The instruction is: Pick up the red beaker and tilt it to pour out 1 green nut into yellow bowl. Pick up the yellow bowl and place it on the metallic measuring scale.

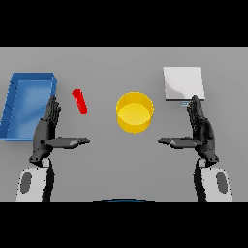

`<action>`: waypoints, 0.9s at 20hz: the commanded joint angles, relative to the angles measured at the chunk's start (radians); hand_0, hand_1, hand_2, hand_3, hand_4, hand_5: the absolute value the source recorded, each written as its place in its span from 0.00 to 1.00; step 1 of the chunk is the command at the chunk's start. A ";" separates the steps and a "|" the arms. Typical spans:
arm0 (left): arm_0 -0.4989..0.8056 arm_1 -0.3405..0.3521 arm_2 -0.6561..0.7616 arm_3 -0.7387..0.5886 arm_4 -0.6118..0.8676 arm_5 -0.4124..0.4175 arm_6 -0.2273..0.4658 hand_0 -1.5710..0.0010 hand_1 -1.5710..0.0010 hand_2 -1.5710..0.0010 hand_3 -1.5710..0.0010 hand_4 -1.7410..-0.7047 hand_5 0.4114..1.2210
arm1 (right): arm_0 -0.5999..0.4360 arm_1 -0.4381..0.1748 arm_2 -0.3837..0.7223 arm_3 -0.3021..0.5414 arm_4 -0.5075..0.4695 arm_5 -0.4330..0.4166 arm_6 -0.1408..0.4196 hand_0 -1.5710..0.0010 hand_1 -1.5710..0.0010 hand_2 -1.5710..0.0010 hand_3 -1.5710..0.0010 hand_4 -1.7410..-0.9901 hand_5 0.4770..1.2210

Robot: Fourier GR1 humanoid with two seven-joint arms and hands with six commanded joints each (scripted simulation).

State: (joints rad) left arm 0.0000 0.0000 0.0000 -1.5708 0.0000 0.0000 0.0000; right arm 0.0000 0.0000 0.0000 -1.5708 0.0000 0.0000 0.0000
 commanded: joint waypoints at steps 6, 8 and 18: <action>0.013 0.030 0.020 -0.009 0.023 -0.020 -0.004 1.00 1.00 1.00 1.00 0.57 0.23 | -0.015 -0.007 -0.010 0.011 -0.012 0.005 0.008 1.00 1.00 1.00 1.00 0.76 0.16; 0.077 0.071 -0.029 -0.074 -0.039 -0.039 -0.026 1.00 1.00 1.00 1.00 0.56 0.23 | 0.048 -0.071 0.057 -0.037 0.182 -0.057 -0.106 1.00 1.00 1.00 1.00 0.77 0.16; 0.060 0.095 -0.081 -0.079 -0.120 -0.042 0.030 1.00 1.00 1.00 1.00 0.55 0.24 | 0.080 -0.061 0.110 -0.110 0.241 -0.063 -0.079 1.00 1.00 1.00 1.00 0.69 0.18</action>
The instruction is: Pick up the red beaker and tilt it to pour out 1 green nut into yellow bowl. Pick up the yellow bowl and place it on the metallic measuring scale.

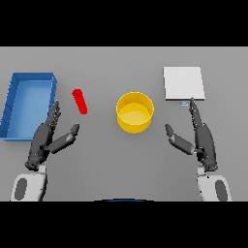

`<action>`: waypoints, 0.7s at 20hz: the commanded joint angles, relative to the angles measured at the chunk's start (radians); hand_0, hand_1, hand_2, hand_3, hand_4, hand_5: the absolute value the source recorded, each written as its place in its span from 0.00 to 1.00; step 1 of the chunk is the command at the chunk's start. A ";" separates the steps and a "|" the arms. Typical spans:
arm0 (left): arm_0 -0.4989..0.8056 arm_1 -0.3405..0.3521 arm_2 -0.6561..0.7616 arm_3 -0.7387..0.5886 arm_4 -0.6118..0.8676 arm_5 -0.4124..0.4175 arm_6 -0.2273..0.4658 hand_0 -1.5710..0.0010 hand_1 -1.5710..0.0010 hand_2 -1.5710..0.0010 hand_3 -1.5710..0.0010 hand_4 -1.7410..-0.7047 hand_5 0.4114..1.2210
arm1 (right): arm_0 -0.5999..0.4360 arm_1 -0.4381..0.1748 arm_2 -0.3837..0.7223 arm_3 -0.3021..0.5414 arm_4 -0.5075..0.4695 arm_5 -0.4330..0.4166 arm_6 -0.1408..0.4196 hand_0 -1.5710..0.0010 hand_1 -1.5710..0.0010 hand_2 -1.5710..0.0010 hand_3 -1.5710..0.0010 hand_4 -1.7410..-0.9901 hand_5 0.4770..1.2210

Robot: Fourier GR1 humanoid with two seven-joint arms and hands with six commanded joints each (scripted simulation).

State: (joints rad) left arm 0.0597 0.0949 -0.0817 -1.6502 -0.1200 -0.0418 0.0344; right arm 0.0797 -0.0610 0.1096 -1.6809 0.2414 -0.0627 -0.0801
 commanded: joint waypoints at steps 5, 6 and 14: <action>-0.130 -0.019 0.011 0.179 -0.047 0.032 -0.058 1.00 1.00 1.00 1.00 0.50 0.27 | 0.012 -0.018 -0.007 -0.001 -0.008 0.015 -0.022 1.00 1.00 1.00 1.00 0.64 0.21; -0.166 -0.021 0.019 0.227 -0.051 0.037 -0.050 1.00 1.00 1.00 1.00 0.49 0.28 | 0.007 -0.014 -0.014 0.006 -0.022 0.017 -0.017 1.00 1.00 1.00 1.00 0.63 0.21; -0.340 -0.030 0.066 0.462 -0.049 0.045 -0.112 1.00 1.00 1.00 1.00 0.44 0.33 | -0.006 -0.017 -0.023 0.017 -0.023 0.013 -0.014 1.00 1.00 1.00 1.00 0.63 0.21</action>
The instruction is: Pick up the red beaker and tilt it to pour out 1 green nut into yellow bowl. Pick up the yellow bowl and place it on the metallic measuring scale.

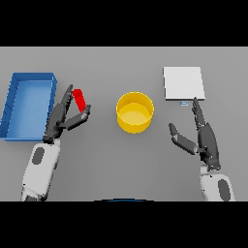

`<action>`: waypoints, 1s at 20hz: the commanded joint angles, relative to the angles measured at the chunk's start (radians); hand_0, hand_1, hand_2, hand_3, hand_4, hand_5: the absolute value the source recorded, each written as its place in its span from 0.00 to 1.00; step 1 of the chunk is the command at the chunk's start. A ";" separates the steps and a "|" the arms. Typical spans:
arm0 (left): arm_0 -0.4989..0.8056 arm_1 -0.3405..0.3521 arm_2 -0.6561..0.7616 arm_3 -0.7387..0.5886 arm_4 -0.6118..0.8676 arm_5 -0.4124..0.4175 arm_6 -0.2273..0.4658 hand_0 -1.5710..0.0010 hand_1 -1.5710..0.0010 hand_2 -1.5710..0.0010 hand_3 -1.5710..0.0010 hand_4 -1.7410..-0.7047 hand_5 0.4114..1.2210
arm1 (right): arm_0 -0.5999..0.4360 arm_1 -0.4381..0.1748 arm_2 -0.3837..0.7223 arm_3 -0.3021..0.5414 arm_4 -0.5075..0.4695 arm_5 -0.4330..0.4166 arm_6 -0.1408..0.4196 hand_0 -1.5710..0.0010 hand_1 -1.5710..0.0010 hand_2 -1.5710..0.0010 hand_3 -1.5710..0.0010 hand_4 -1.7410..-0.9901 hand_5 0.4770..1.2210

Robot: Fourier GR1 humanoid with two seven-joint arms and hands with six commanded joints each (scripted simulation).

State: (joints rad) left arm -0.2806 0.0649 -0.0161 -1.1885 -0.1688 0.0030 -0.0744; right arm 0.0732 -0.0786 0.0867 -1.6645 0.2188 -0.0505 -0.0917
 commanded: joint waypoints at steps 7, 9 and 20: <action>-0.116 -0.001 0.021 0.115 -0.012 0.016 -0.006 1.00 1.00 1.00 1.00 0.43 0.34 | 0.007 -0.003 -0.001 -0.002 -0.005 0.007 -0.005 1.00 1.00 1.00 1.00 0.63 0.22; -0.133 -0.004 0.027 0.166 -0.018 0.023 -0.026 1.00 1.00 1.00 1.00 0.44 0.34 | 0.010 0.000 0.001 -0.010 -0.005 0.004 -0.012 1.00 1.00 1.00 1.00 0.63 0.22; -0.245 -0.044 0.109 0.309 0.047 0.045 -0.088 0.72 0.69 0.67 0.65 0.28 0.57 | 0.000 -0.005 -0.008 -0.014 -0.002 -0.004 0.017 1.00 1.00 1.00 1.00 0.64 0.23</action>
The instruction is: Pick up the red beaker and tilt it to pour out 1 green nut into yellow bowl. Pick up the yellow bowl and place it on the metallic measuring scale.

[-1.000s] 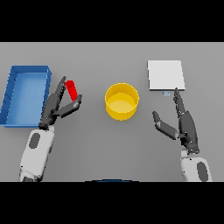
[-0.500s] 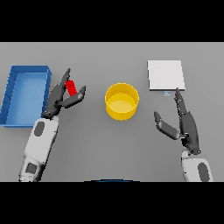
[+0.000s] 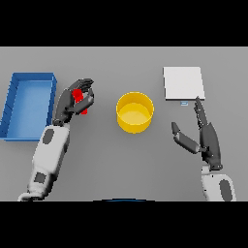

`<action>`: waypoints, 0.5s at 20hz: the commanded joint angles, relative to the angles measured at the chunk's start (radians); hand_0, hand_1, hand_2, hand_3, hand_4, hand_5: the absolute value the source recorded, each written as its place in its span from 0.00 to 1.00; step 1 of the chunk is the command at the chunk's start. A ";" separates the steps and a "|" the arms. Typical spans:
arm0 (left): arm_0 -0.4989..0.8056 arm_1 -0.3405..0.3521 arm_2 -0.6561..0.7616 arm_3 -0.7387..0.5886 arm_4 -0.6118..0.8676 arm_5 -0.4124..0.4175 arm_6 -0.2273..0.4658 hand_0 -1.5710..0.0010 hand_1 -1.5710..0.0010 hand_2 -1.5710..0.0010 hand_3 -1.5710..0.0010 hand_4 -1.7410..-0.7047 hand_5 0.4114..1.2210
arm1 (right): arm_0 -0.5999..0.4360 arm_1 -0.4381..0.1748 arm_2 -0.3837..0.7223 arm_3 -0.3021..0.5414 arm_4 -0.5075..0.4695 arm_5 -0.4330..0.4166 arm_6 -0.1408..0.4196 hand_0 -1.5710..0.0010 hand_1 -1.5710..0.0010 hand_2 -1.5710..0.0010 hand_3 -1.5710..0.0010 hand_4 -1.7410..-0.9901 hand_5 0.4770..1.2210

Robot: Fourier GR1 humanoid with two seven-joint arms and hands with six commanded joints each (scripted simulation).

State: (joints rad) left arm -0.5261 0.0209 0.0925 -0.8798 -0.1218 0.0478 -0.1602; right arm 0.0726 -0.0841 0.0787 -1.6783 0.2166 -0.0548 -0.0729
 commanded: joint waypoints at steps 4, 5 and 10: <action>-0.013 0.008 -0.023 0.022 -0.039 0.016 -0.032 0.30 0.28 0.27 0.38 0.13 0.82 | 0.029 0.003 0.005 -0.006 0.004 -0.001 -0.034 1.00 1.00 1.00 1.00 0.65 0.22; -0.019 0.009 -0.032 0.028 -0.049 0.017 -0.035 0.24 0.23 0.22 0.30 0.16 0.86 | 0.027 0.003 0.007 -0.011 0.007 -0.001 -0.025 1.00 1.00 1.00 1.00 0.65 0.22; -0.012 -0.010 -0.029 0.016 -0.042 0.039 -0.023 0.08 0.07 0.07 0.10 0.15 0.91 | 0.033 0.009 0.008 -0.026 -0.008 0.007 -0.005 1.00 1.00 1.00 1.00 0.65 0.22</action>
State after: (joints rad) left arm -0.5378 0.0103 0.0628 -0.8639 -0.1618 0.0851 -0.1851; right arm 0.1051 -0.0753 0.0871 -1.7044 0.2085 -0.0474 -0.0776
